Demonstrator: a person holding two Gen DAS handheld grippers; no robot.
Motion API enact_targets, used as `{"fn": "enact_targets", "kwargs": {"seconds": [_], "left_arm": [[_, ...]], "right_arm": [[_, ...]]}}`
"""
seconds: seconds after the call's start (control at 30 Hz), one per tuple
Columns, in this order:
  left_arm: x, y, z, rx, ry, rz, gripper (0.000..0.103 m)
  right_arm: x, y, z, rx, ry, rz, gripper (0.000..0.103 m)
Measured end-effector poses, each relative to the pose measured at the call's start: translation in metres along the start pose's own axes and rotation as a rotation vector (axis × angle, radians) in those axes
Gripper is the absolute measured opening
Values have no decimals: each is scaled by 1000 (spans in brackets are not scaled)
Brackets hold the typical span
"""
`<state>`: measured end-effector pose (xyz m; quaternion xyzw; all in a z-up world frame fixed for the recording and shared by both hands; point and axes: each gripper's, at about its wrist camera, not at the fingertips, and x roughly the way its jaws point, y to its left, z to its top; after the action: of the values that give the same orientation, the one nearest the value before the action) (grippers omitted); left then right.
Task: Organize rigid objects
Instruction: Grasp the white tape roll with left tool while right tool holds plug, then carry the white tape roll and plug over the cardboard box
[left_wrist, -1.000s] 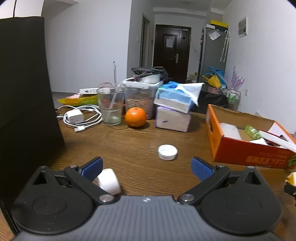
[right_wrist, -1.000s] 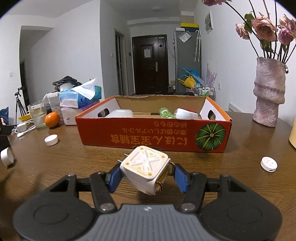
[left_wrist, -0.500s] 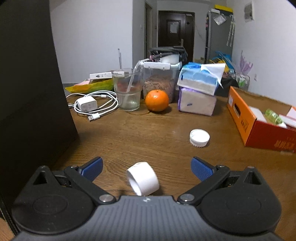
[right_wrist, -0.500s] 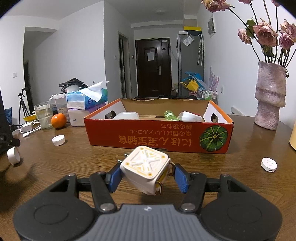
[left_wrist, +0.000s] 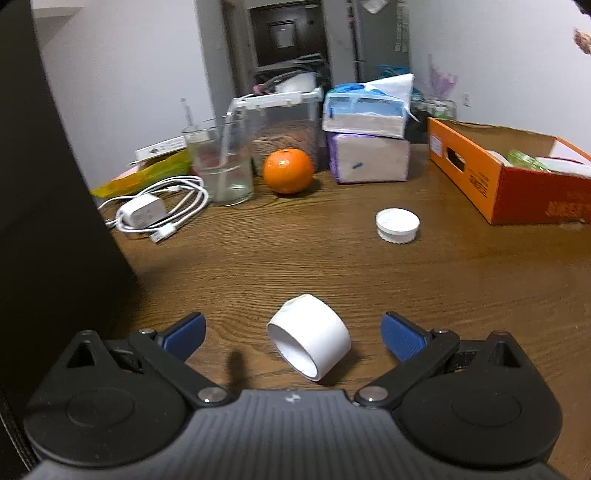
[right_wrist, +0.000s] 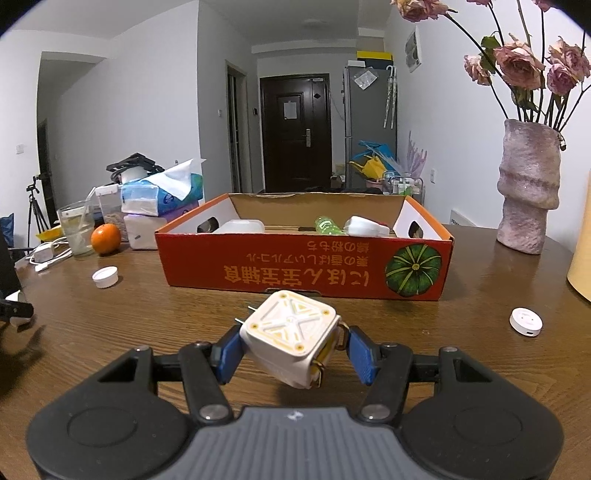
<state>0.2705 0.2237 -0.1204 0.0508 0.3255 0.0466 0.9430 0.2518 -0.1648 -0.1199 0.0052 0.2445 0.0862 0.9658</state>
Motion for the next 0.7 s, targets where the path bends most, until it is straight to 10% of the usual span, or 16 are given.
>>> {"fn": "enact_targets", "kwargs": {"seconds": [0.37, 0.7], "left_arm": [[13, -2, 0, 36, 31, -104, 47], [4, -11, 0, 50, -7, -84, 47]], "right_arm": [[2, 2, -2, -10, 9, -9, 59], [0, 2, -1, -1, 2, 10, 59]]}}
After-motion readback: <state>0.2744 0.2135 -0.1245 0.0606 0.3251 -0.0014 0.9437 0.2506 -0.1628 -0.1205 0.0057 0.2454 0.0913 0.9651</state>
